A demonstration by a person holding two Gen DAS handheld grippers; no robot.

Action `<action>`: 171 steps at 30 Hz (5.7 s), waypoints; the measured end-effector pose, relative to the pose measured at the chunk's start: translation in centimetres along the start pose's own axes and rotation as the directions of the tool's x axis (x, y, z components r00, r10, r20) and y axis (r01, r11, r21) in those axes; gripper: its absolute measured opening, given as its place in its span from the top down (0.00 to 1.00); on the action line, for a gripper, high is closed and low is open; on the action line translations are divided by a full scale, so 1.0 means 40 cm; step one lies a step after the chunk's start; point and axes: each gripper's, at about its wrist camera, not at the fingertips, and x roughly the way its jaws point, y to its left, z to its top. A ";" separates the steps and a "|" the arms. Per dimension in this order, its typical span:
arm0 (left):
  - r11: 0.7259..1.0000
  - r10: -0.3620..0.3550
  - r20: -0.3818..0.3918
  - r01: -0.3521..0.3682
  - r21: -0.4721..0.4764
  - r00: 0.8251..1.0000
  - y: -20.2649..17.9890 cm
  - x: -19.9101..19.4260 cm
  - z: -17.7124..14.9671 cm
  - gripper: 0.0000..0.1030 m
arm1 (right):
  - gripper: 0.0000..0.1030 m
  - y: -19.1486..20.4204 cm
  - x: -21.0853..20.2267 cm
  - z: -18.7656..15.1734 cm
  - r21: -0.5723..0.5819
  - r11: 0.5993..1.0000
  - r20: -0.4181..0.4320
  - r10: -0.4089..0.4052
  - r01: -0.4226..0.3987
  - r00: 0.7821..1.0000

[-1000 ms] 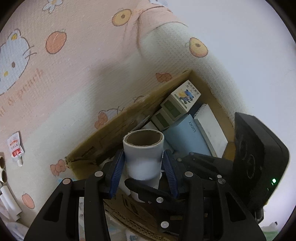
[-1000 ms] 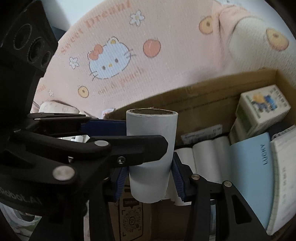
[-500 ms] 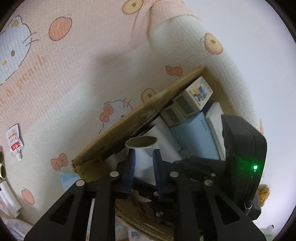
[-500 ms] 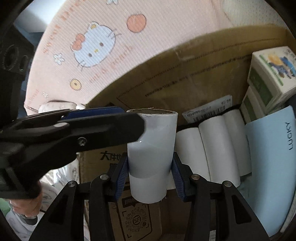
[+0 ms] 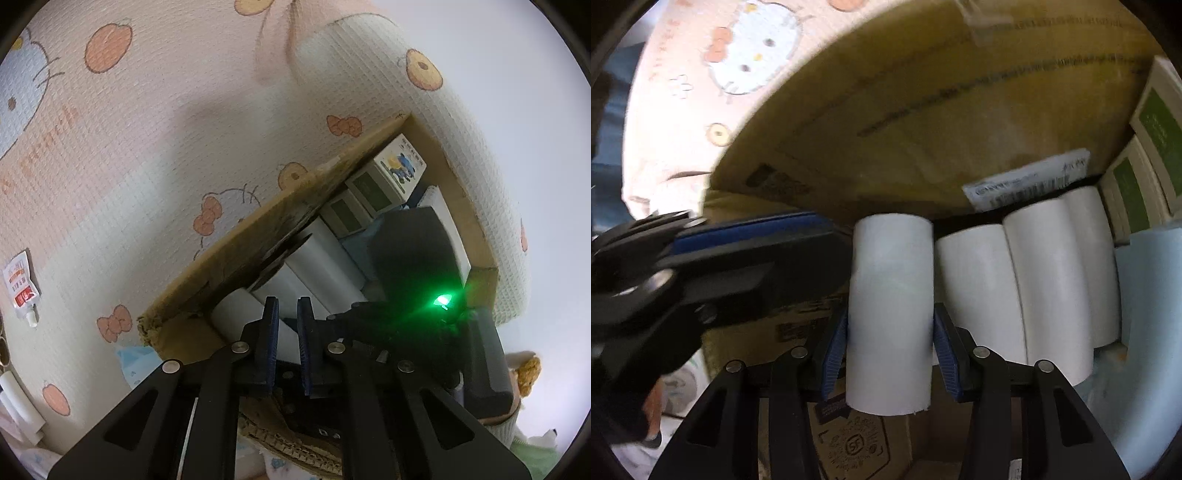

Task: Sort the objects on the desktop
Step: 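Lower the tube into the box beside the white tubes and open the right gripper, then withdraw the right tool up out of the box, then move the right tool back toward the white tube pile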

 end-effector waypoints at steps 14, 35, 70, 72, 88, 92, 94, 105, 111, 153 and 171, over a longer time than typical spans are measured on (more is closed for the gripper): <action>0.999 0.002 -0.036 0.000 0.038 0.999 -0.018 -0.007 0.013 0.54 | 0.57 0.011 -0.057 -0.022 0.022 0.999 0.021 -0.032 0.031 0.999; 0.991 0.122 -0.285 -0.130 -0.009 0.951 -0.049 0.131 0.034 0.92 | 0.73 0.001 -0.070 -0.105 0.073 0.992 -0.086 -0.092 0.099 0.992; 0.983 -0.045 0.387 -0.029 0.182 0.921 -0.044 -0.239 -0.155 0.84 | 0.63 0.255 -0.213 -0.084 0.036 0.928 0.091 -0.374 0.372 0.923; 0.984 -0.029 0.424 -0.049 0.173 0.905 -0.021 -0.245 -0.208 0.87 | 0.62 0.221 -0.269 -0.102 -0.021 0.928 0.127 -0.366 0.372 0.922; 0.991 0.083 0.590 -0.131 0.039 0.803 0.239 -0.211 -0.508 0.88 | 0.51 0.398 -0.153 -0.144 -0.199 0.875 0.235 -0.395 0.441 0.888; 0.998 0.057 0.567 -0.061 -0.011 0.822 0.308 -0.161 -0.553 0.88 | 0.51 0.431 -0.123 -0.163 -0.217 0.843 0.230 -0.446 0.492 0.865; 0.997 0.080 0.535 -0.074 -0.033 0.841 0.331 -0.138 -0.554 0.88 | 0.50 0.450 -0.108 -0.174 -0.224 0.828 0.240 -0.464 0.513 0.853; 0.991 0.097 0.567 -0.030 -0.127 0.818 0.406 -0.165 -0.513 0.88 | 0.45 0.546 0.016 -0.182 -0.211 0.604 0.305 -0.706 0.769 0.639; 0.968 0.146 0.586 0.005 -0.249 0.797 0.493 -0.215 -0.510 0.77 | 0.40 0.610 0.090 -0.159 -0.299 0.593 0.323 -0.674 0.747 0.665; 0.704 0.360 0.449 0.078 -0.706 0.818 1.056 -0.365 -0.456 0.52 | 0.40 0.780 0.405 0.049 -0.352 0.888 0.453 -0.116 0.297 0.884; 0.666 0.363 0.403 0.069 -0.743 0.840 1.203 -0.355 -0.419 0.56 | 0.40 0.807 0.576 0.156 -0.295 0.938 0.336 -0.075 0.180 0.939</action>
